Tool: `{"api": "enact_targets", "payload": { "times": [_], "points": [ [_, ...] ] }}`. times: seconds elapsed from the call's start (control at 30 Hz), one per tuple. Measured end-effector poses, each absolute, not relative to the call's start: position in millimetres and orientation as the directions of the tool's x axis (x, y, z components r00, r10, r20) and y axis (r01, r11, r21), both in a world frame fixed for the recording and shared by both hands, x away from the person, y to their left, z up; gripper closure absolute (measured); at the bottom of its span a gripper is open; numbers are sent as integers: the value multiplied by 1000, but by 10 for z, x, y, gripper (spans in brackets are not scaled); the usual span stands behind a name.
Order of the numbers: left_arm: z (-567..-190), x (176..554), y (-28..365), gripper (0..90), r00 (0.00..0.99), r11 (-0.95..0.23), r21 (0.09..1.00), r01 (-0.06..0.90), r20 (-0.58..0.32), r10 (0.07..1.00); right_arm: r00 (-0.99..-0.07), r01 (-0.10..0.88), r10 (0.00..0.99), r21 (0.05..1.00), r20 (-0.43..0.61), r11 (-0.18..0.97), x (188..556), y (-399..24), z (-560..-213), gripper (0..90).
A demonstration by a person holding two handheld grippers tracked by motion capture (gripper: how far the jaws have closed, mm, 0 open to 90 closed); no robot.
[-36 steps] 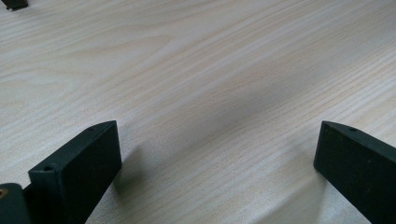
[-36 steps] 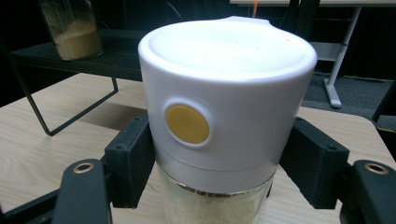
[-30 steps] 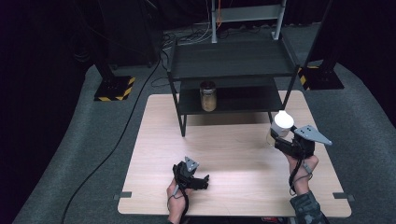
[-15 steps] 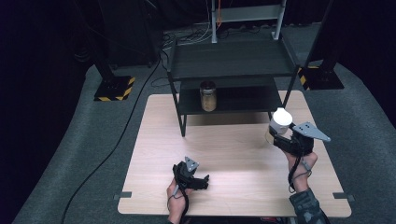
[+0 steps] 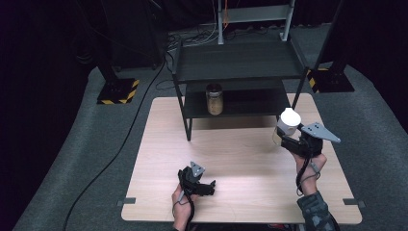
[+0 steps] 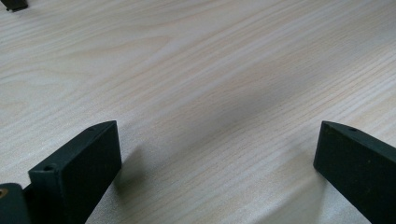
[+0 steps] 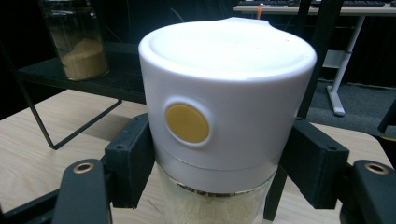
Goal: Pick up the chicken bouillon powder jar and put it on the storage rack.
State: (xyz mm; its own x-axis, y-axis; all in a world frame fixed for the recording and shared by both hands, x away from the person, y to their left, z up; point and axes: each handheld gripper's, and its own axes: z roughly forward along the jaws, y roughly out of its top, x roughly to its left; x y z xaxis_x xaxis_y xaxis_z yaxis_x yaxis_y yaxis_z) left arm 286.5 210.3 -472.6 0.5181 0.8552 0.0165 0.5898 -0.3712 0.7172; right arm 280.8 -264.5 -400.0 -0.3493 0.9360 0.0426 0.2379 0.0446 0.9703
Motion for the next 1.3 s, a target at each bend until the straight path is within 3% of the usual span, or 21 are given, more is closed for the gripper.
{"api": "enact_targets", "payload": {
  "times": [1.3],
  "points": [
    [-4721, 2875, 2112, 3, 527, -379, 715, 588, 17, 850, -364, 229, 931, 971, 16, 72, 2998, -2547, -3782, 296]
  ]
}}
